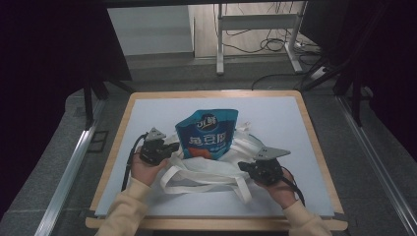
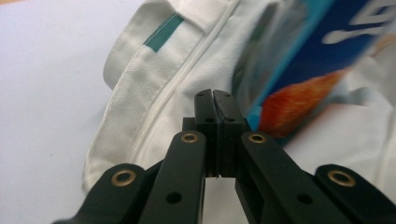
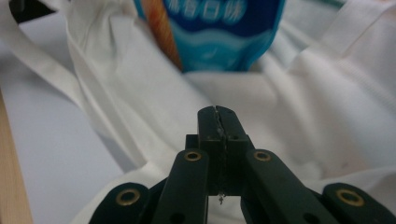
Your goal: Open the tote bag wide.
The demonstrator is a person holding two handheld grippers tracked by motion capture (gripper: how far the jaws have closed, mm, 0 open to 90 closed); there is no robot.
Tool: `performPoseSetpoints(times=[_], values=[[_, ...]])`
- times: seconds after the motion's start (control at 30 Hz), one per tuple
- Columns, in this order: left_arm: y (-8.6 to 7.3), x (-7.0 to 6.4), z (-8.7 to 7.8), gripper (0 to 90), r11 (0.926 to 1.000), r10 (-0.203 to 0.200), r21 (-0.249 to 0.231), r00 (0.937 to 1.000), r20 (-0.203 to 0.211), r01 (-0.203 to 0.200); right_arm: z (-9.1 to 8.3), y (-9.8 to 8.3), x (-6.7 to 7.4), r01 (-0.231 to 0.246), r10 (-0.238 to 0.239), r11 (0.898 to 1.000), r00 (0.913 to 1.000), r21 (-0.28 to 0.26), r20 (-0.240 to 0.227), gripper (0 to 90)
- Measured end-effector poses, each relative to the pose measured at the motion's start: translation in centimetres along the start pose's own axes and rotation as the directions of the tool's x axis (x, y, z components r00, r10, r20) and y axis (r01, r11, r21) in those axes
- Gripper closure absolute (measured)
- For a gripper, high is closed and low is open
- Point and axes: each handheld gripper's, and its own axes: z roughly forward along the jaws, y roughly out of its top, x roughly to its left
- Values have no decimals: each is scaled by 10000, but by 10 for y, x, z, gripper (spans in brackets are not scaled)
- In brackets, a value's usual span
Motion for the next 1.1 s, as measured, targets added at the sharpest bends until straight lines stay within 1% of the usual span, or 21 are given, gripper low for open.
performPoseSetpoints(times=[0.13, 0.27, 0.3, 0.43, 0.5, 0.53, 0.57, 0.73, 0.87, 0.97, 1.07, 1.1], values=[[-3, -5, -16, 896, 9998, 87, -165, 9999, 96, -85, -10, 13, -7, 6, 4, 9992, 9997, -403, 256, 887], [-7, -13, -28, 896, 9994, 239, -267, 9993, 277, -231, -12, 27, -19, -88, 120, 9984, 9984, -567, 558, 887], [-8, -16, -30, 896, 9992, 285, -280, 9990, 338, -276, -12, 31, -22, -168, 202, 9983, 9979, -550, 618, 887], [-13, -25, -33, 896, 9989, 430, -192, 9975, 557, -420, -6, 43, -34, -176, 202, 9994, 9957, -287, 903, 887], [-16, -29, -31, 896, 9988, 499, -38, 9965, 667, -498, -2, 47, -39, -217, 231, 9996, 9947, -158, 999, 887], [-18, -30, -30, 895, 9981, 587, 122, 9958, 700, -597, 0, 49, -42, -249, 257, 9997, 9942, -87, 1046, 887], [-19, -31, -29, 896, 9984, 536, 140, 9958, 743, -548, 3, 50, -45, -290, 285, 9996, 9938, 31, 1071, 887], [-26, -31, -25, 896, 9979, 448, 435, 9954, 846, -486, 15, 48, -53, -442, 381, 9978, 9923, 490, 1181, 887], [-30, -34, -20, 896, 9959, 428, 753, 9947, 931, -499, 23, 43, -63, -649, 521, 9941, 9884, 866, 1426, 887], [-35, -36, -16, 896, 9934, 489, 981, 9938, 1002, -588, 28, 39, -72, -723, 513, 9904, 9835, 1175, 1734, 887], [-39, -39, -12, 896, 9907, 542, 1189, 9928, 1064, -668, 31, 35, -82, -1166, 963, 9867, 9806, 1135, 1705, 887], [-41, -39, -11, 896, 9897, 566, 1251, 9926, 1077, -700, 31, 35, -84, -1248, 1043, 9856, 9797, 1140, 1710, 887]])
